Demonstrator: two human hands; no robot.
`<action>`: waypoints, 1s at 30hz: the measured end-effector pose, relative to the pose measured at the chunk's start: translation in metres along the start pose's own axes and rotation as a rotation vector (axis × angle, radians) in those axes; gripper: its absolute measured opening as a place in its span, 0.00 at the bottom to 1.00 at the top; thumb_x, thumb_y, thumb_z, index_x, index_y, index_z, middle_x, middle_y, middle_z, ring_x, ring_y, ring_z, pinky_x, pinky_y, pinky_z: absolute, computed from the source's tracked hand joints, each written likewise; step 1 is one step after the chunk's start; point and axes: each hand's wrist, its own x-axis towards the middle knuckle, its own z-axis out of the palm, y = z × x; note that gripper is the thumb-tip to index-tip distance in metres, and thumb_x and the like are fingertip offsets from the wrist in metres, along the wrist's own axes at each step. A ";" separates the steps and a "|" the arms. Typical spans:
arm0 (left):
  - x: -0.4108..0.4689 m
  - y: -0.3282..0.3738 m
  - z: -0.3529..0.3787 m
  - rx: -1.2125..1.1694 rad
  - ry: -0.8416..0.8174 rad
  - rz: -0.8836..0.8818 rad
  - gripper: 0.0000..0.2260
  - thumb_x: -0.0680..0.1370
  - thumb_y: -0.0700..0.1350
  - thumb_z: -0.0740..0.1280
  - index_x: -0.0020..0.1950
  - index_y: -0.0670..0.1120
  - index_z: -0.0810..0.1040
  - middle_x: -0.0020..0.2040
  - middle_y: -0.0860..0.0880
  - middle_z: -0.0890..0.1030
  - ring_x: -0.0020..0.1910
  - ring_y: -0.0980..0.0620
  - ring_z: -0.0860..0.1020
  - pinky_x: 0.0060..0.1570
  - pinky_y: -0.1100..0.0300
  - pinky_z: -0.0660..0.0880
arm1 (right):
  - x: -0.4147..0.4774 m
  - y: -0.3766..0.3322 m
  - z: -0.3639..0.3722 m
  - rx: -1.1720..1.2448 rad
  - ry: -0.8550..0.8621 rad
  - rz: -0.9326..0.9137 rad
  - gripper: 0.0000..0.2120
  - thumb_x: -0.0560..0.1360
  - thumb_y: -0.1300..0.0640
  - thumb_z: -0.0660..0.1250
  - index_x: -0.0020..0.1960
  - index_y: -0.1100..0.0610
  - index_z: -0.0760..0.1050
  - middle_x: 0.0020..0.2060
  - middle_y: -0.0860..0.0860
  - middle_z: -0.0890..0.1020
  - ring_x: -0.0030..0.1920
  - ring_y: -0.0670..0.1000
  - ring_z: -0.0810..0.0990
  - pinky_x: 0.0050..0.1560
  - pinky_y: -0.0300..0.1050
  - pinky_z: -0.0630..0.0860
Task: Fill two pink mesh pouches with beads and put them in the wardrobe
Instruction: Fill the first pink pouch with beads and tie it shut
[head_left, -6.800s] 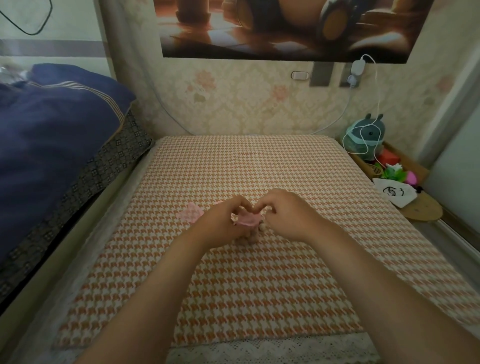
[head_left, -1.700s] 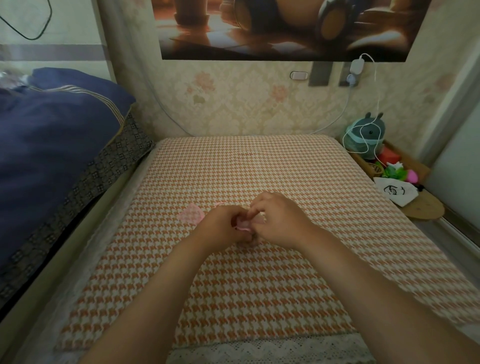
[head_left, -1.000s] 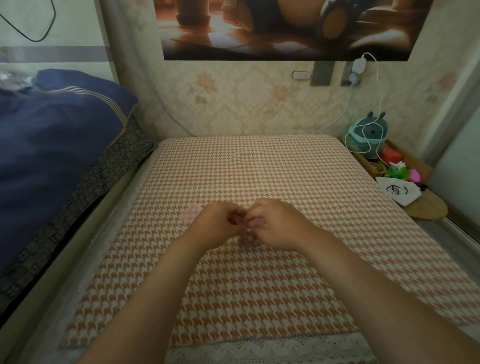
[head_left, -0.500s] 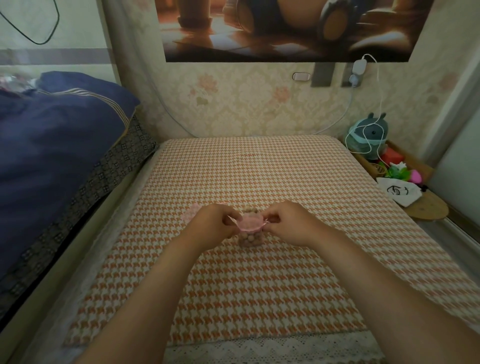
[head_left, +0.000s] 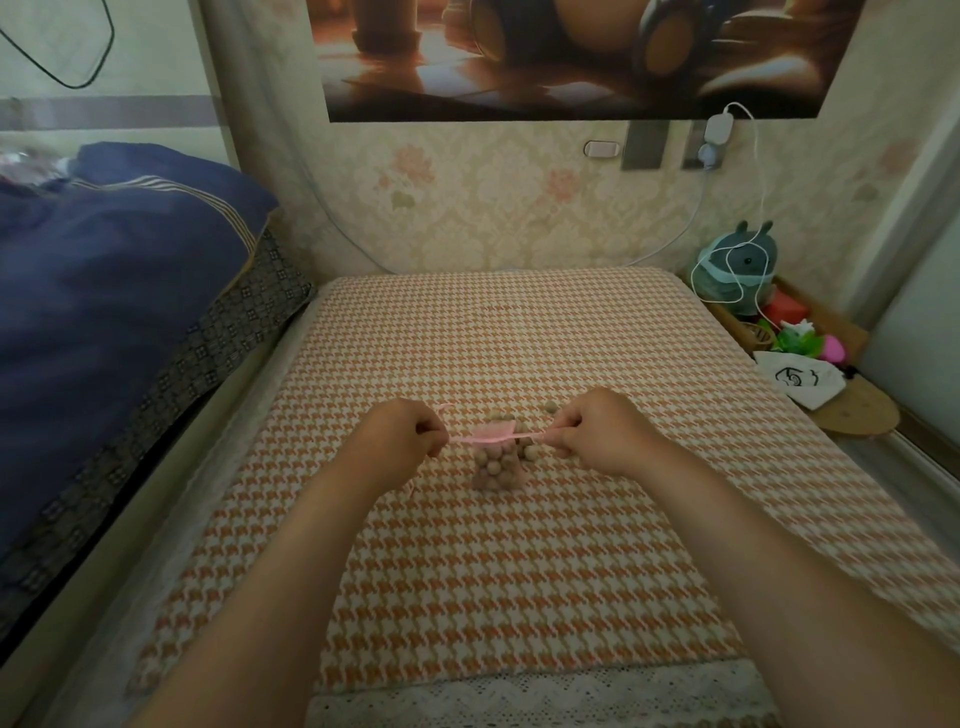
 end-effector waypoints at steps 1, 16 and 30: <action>0.000 -0.001 0.000 0.000 -0.003 -0.002 0.08 0.80 0.45 0.68 0.42 0.47 0.83 0.38 0.48 0.82 0.38 0.47 0.81 0.35 0.55 0.79 | 0.000 0.001 0.000 0.012 -0.011 0.009 0.12 0.77 0.51 0.74 0.38 0.55 0.86 0.37 0.41 0.78 0.29 0.50 0.81 0.38 0.48 0.80; 0.000 0.000 0.015 -0.036 0.008 0.028 0.02 0.79 0.46 0.67 0.48 0.51 0.78 0.43 0.54 0.79 0.39 0.55 0.78 0.32 0.67 0.71 | -0.002 0.000 0.007 -0.083 -0.111 0.040 0.09 0.80 0.54 0.70 0.42 0.54 0.83 0.41 0.50 0.86 0.42 0.53 0.86 0.49 0.52 0.83; 0.003 0.018 0.044 -0.202 -0.153 0.047 0.26 0.79 0.53 0.67 0.75 0.48 0.68 0.63 0.49 0.77 0.59 0.51 0.77 0.59 0.55 0.75 | -0.008 -0.005 0.004 -0.143 -0.200 -0.142 0.05 0.76 0.53 0.74 0.43 0.52 0.87 0.41 0.43 0.86 0.46 0.48 0.84 0.53 0.51 0.82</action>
